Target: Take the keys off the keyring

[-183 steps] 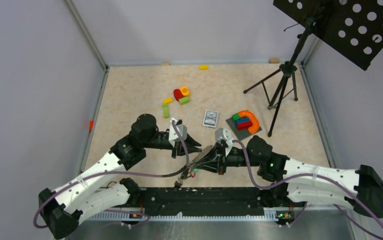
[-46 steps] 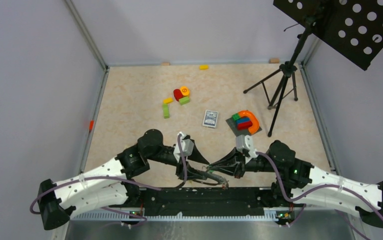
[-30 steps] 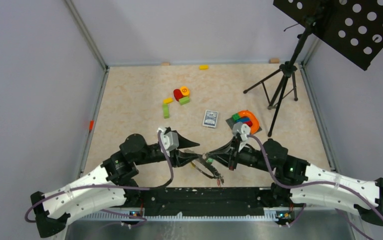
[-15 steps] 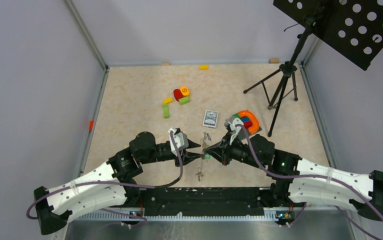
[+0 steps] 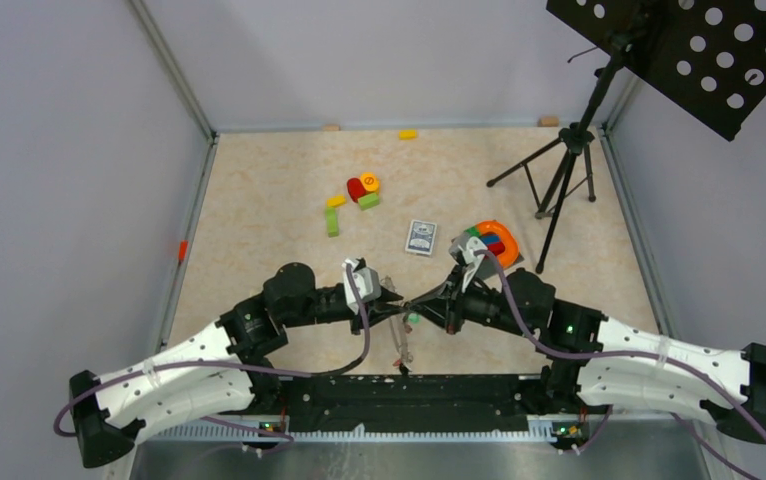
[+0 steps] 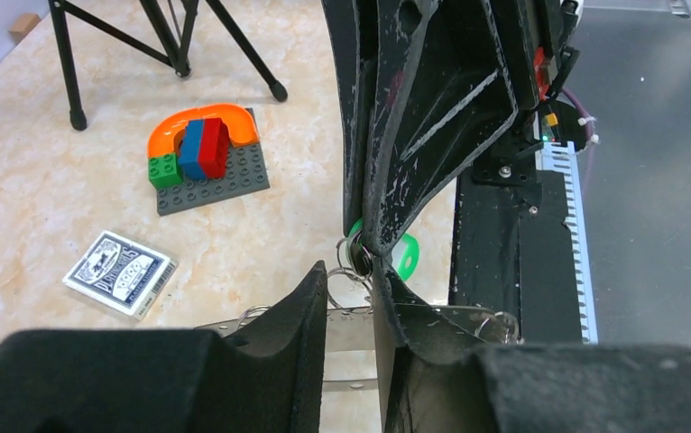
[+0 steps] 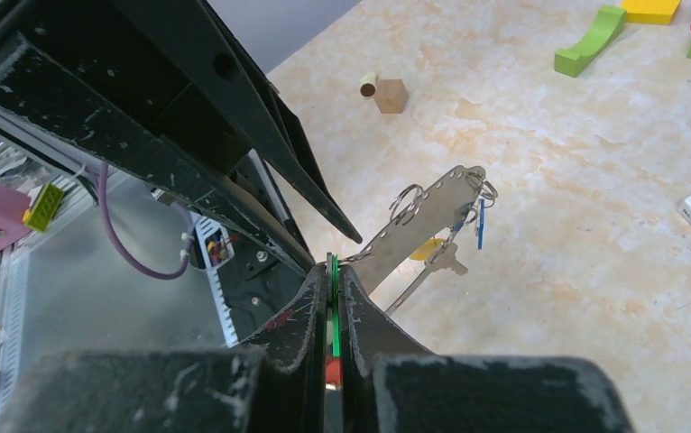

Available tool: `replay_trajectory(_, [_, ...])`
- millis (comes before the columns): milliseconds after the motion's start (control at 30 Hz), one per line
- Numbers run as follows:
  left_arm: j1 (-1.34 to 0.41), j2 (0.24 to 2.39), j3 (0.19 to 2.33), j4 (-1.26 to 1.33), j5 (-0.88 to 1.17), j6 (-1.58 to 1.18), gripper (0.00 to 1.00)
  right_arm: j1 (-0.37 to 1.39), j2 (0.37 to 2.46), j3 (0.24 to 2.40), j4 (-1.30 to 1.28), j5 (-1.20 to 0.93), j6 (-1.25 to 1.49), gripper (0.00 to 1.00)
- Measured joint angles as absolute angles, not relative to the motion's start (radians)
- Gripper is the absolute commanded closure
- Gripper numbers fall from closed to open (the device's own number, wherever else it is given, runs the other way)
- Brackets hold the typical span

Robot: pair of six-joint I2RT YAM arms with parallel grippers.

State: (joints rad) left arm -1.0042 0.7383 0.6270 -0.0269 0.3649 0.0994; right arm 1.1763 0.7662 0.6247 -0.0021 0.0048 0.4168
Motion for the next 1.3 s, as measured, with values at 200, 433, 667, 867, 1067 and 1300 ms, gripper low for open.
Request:
replay_trajectory(200, [-1.009,0.744,0.627,-0.047,0.379,0.1,0.68,1.176,0.752,0.624,0.011,0.002,0.414,1.0])
replay_trajectory(433, [-1.01,0.721,0.627,-0.075,0.373,0.099,0.68,1.176,0.751,0.624,0.011,0.033,0.416,1.0])
replay_trajectory(667, [-1.01,0.712,0.627,-0.078,0.373,0.098,0.74,1.176,0.751,0.624,0.01,0.049,0.417,1.0])
replay_trajectory(867, [-1.011,0.733,0.627,-0.08,0.373,0.098,0.74,1.176,0.751,0.624,0.011,0.046,0.417,1.0])
replay_trajectory(1067, [-1.013,0.736,0.627,-0.077,0.373,0.099,0.74,1.176,0.751,0.624,0.014,0.024,0.416,1.0])
replay_trajectory(1300, [-1.016,0.755,0.627,-0.068,0.377,0.099,0.75,1.176,0.751,0.624,0.014,0.006,0.415,1.0])
